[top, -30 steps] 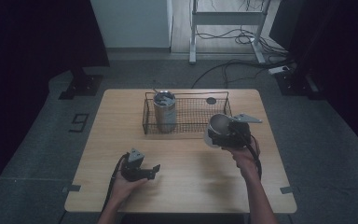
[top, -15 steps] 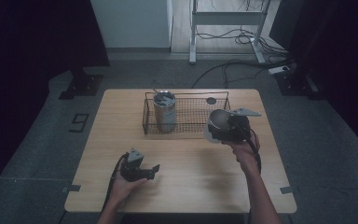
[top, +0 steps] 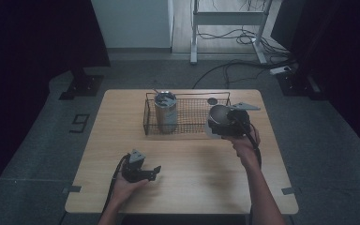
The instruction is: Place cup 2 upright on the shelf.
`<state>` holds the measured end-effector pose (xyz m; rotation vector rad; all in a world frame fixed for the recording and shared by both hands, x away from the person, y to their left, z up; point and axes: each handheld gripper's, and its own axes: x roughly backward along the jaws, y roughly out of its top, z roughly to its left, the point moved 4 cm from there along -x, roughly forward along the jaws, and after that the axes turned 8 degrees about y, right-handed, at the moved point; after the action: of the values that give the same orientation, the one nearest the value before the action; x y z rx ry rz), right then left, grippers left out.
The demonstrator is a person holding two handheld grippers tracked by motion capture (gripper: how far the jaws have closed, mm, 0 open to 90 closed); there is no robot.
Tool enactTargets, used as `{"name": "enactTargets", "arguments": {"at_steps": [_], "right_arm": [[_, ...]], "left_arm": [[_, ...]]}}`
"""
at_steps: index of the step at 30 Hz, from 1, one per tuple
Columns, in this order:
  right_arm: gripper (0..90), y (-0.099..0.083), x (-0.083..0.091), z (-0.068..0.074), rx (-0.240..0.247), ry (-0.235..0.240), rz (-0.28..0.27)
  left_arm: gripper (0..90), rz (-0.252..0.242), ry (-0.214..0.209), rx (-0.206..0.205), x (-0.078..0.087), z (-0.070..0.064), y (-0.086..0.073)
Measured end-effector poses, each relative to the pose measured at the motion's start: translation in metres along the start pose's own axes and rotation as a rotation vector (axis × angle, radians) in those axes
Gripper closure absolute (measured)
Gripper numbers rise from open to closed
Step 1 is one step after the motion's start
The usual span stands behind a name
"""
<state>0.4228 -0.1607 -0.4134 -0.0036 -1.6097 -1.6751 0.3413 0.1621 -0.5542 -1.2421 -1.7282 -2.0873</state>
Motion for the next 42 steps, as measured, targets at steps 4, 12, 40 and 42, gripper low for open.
{"name": "enactTargets", "arguments": {"at_steps": [4,12,40,42], "right_arm": [[7.0,0.003,-0.003,0.000,-0.009,0.007,0.000],[7.0,0.011,-0.011,0.001,-0.004,0.001,0.007],[7.0,0.039,-0.032,-0.008,0.008,-0.021,0.034],[7.0,0.041,-0.034,-0.008,0.007,-0.026,0.035]], "left_arm": [[15.5,-0.001,0.000,0.001,0.000,0.000,0.000],[15.5,0.003,0.000,-0.002,-0.001,-0.001,-0.001],[15.4,0.018,-0.006,-0.016,-0.005,-0.007,-0.002],[15.4,0.017,-0.005,-0.016,-0.004,-0.007,-0.002]]}}
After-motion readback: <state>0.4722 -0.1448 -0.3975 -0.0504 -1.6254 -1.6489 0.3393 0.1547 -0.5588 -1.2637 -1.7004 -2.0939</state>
